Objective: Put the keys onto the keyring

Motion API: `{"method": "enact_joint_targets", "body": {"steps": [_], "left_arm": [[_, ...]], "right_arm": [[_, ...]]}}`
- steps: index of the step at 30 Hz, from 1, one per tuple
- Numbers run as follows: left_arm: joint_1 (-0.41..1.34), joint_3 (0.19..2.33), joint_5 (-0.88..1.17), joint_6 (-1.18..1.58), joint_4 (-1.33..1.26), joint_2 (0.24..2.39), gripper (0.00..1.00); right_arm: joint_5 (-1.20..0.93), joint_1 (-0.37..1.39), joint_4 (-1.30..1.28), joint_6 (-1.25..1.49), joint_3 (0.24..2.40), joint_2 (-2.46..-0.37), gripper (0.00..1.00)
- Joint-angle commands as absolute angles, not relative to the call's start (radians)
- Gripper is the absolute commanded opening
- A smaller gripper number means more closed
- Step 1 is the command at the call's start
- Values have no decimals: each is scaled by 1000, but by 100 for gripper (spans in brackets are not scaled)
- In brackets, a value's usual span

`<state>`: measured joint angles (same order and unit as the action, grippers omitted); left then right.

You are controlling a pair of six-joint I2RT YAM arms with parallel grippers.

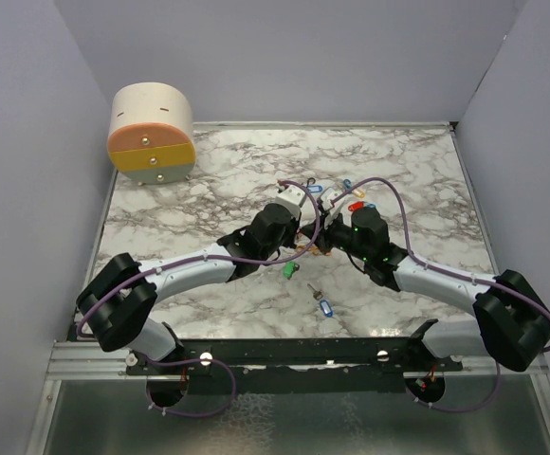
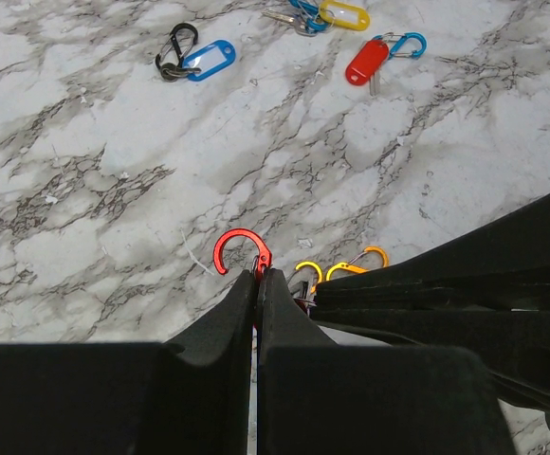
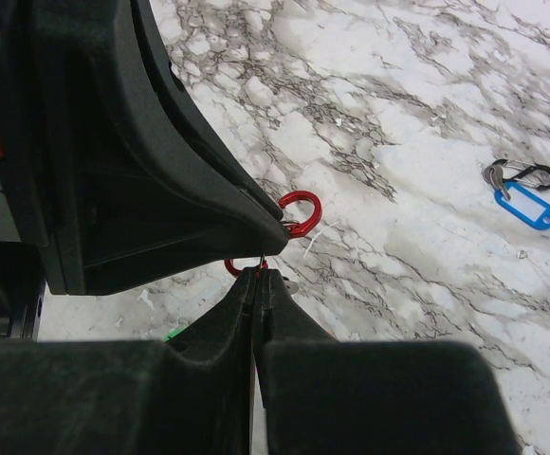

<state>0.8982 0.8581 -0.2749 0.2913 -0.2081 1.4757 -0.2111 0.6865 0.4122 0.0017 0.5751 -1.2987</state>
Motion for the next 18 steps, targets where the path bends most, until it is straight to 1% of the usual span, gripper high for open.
{"method": "enact_joint_targets", "body": {"steps": [1,18], "left_arm": [[905,890,-279,281,-230,1479,0],[902,931,-307,281,-226,1513,0]], "right_arm": [[-237,695,424,-12,593,-1281,1],[-229,703,411,-18,599,-1283,1]]}}
